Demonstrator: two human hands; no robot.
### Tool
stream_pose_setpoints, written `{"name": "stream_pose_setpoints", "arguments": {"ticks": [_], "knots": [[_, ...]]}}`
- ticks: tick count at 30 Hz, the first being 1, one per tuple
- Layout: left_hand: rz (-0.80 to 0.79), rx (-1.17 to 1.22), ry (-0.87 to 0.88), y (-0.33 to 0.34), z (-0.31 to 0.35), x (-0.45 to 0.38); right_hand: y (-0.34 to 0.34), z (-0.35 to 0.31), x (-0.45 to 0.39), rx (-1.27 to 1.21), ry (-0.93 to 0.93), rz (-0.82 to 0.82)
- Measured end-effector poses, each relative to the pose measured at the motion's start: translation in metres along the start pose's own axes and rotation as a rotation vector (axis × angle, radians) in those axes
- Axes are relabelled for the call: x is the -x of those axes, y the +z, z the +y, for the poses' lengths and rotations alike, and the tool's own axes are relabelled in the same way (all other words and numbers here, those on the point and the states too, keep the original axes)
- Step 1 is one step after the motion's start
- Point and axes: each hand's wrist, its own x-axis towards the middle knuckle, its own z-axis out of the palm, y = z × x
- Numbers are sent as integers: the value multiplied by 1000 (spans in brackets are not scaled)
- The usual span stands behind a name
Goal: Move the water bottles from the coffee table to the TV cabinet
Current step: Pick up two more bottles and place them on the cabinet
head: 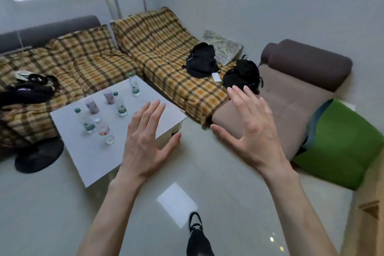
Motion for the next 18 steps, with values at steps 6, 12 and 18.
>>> {"name": "stream_pose_setpoints", "arguments": {"ticks": [6, 12, 18], "knots": [[67, -96, -145, 15, -64, -70, 73, 10, -118, -110, -134, -57], [132, -197, -295, 15, -118, -123, 137, -1, -217, -223, -284, -121], [161, -294, -427, 11, -177, -145, 200, -24, -286, -295, -398, -173]]}}
